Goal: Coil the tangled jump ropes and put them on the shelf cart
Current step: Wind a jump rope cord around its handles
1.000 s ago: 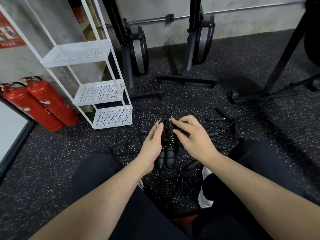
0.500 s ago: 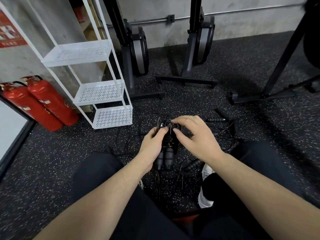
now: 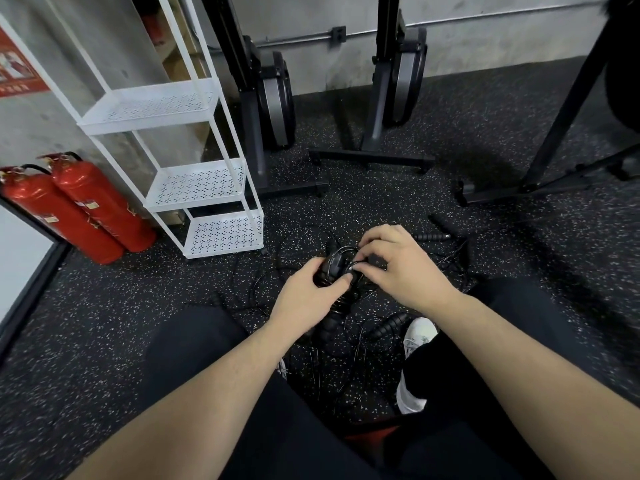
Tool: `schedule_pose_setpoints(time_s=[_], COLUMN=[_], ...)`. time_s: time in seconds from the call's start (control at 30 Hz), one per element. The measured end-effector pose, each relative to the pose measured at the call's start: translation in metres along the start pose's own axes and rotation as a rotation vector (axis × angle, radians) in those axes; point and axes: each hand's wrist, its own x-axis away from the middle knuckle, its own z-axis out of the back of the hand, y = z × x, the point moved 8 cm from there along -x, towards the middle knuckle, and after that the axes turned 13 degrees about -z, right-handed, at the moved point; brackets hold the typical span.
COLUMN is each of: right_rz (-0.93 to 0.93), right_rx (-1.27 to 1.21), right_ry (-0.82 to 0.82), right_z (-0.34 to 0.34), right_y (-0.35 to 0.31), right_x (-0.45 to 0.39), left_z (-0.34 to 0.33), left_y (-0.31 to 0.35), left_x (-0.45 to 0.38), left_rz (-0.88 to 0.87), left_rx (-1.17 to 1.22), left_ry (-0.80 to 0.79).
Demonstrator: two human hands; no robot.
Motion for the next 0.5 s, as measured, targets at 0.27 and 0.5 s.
schedule_pose_setpoints(time_s=[0.27,0.5], right_rz=[-0.032,0.094], right_rx=[-0.138,-0.164], right_ry=[0.076,0.065], right_z=[0.019,0.029], right_y=[0.006,-0.001], right_x=[0.001,0.002], left_z=[-0.017,-0.028], left_y=[-0.001,0.003], left_x=[0.005,0.012], left_rz=[0.183,0.3], left_rx=[0.623,0.85], left_ry=[-0.01,-0.097])
